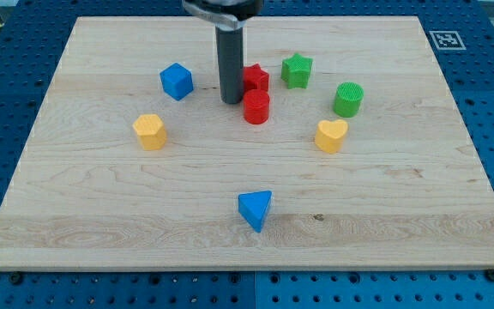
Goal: Move the blue cube right to the yellow hexagon
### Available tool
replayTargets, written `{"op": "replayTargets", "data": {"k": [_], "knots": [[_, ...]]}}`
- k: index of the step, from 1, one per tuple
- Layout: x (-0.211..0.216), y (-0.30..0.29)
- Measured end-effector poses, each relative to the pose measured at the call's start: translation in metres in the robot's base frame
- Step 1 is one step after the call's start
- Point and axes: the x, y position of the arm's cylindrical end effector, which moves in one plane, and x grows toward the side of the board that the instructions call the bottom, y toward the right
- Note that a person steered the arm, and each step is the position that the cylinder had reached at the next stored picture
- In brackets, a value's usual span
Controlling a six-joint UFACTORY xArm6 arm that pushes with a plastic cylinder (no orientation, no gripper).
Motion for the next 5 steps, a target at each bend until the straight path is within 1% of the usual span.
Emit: {"op": "replayTargets", "data": {"k": [1, 2, 4, 5], "knots": [[-0.037, 0.000], [-0.058, -0.014], [-0.058, -0.104], [-0.057, -0.110]]}}
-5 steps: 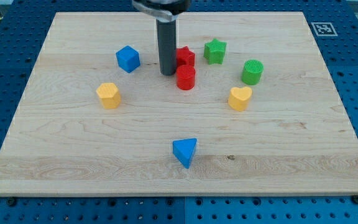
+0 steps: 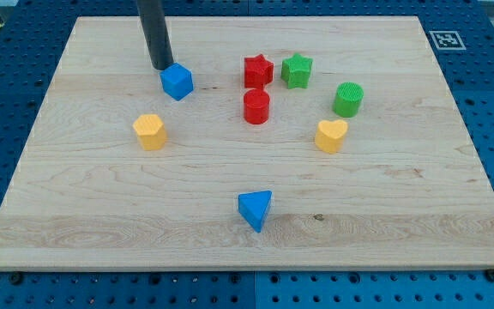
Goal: Move the blue cube right to the yellow hexagon
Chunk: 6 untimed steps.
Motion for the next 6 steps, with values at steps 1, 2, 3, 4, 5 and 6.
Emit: {"op": "replayTargets", "data": {"k": [1, 2, 3, 4, 5, 6], "knots": [[0.009, 0.004], [0.024, 0.021], [0.031, 0.053], [0.052, 0.058], [0.070, 0.042], [0.084, 0.038]]}}
